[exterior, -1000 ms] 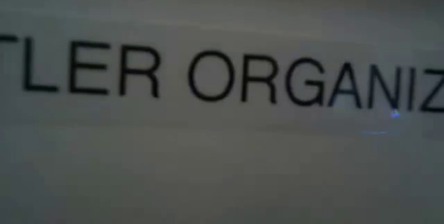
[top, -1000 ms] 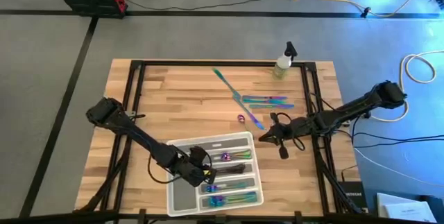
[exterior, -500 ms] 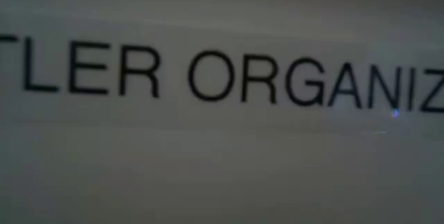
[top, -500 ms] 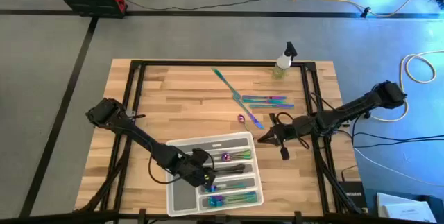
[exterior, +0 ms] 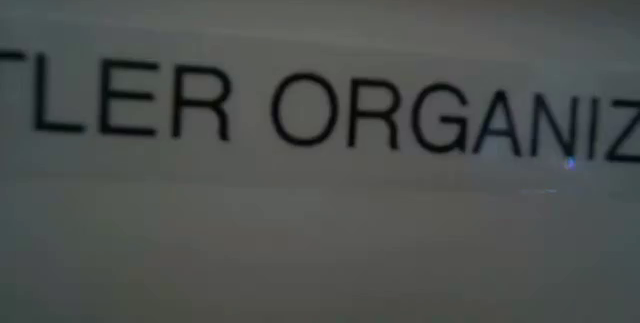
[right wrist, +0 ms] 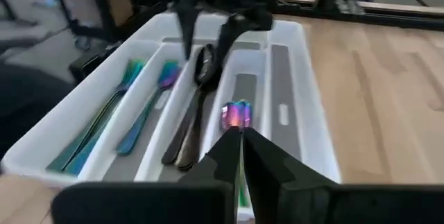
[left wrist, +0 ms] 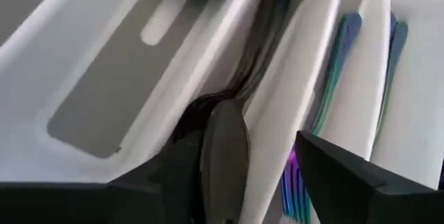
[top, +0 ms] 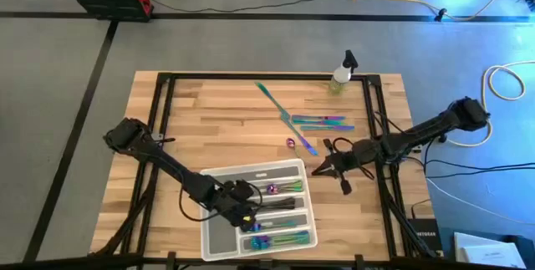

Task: Sort silverware
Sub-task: Put the black spoon into the white silverware tray

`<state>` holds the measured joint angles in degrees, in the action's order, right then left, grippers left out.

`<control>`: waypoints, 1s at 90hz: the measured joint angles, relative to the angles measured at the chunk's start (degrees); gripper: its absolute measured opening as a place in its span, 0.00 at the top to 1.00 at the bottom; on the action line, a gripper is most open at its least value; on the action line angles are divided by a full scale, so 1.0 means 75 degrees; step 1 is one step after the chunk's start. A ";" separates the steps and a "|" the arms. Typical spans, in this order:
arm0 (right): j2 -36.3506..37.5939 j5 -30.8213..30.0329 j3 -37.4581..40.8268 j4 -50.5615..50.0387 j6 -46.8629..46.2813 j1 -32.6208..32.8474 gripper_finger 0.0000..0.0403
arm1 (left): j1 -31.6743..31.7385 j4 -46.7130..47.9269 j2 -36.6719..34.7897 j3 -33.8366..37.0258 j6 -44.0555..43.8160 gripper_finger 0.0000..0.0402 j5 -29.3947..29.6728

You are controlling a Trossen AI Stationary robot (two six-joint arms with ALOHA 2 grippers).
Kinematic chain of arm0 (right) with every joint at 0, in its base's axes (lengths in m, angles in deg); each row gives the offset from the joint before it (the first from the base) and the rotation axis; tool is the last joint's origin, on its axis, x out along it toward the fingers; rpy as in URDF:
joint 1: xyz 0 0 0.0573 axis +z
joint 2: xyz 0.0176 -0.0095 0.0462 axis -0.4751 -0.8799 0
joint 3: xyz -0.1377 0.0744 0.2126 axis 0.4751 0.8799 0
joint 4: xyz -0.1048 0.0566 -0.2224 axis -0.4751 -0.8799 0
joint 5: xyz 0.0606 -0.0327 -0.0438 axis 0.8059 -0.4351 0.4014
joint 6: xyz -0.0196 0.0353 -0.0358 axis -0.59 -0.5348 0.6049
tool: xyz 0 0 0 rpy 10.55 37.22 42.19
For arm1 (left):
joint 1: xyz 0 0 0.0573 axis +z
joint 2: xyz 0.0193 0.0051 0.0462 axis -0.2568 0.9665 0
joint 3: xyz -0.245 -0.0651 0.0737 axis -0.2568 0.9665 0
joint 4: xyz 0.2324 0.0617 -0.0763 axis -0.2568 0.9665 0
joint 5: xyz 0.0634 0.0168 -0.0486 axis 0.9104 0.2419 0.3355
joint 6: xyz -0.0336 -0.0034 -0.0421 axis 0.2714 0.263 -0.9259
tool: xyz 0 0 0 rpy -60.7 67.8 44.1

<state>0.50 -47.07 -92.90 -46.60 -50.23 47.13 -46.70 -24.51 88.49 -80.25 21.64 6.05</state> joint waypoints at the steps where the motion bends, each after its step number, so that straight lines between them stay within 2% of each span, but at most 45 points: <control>1: -0.0005 0.0010 0.0000 -0.0013 0.0044 0.0030 0.99 | 0.0000 0.0004 -0.0007 -0.0006 0.0043 0.47 -0.0002; 7: -0.0076 -0.0031 0.0000 -0.0019 0.0442 0.0279 0.99 | -0.0003 0.0132 -0.0127 -0.0066 0.0404 0.47 0.0016; 16: -0.0305 -0.0646 -0.0024 0.0150 0.0980 0.0727 0.94 | -0.0008 0.0672 -0.0322 -0.0260 0.0776 0.47 0.0213; 33: -0.1213 -0.2076 -0.0596 0.0153 0.1498 0.1229 0.73 | -0.0028 0.2735 -0.0416 -0.0993 0.1561 0.47 0.0963; 42: -0.1937 -0.2198 -0.1160 0.0042 0.1645 0.1247 0.61 | -0.0100 0.3542 -0.0424 -0.1305 0.1797 0.47 0.1549; 52: -0.2968 -0.2061 -0.2074 -0.0458 0.1757 0.1247 0.52 | -0.0338 0.3633 -0.0424 -0.1418 0.1991 0.47 0.2626; 61: -0.4019 -0.2082 -0.3097 -0.1039 0.1814 0.1247 0.51 | -0.0730 0.3386 -0.0424 -0.1421 0.1917 0.47 0.4173; 72: -0.5168 -0.2112 -0.4191 -0.1548 0.2018 0.1247 0.55 | -0.1287 0.3314 -0.0424 -0.1421 0.1443 0.47 0.6044; 81: -0.5892 -0.2128 -0.4967 -0.1780 0.2150 0.1244 0.58 | -0.1632 0.3315 -0.0384 -0.1421 0.0978 0.47 0.6707; 90: -0.6516 -0.2122 -0.5764 -0.2340 0.1943 0.1230 0.60 | -0.1831 0.3301 -0.0286 -0.1421 0.0688 0.47 0.6907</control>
<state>-48.37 -62.99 -136.14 -64.15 -35.66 56.36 -60.43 0.25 86.34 -90.91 26.80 57.85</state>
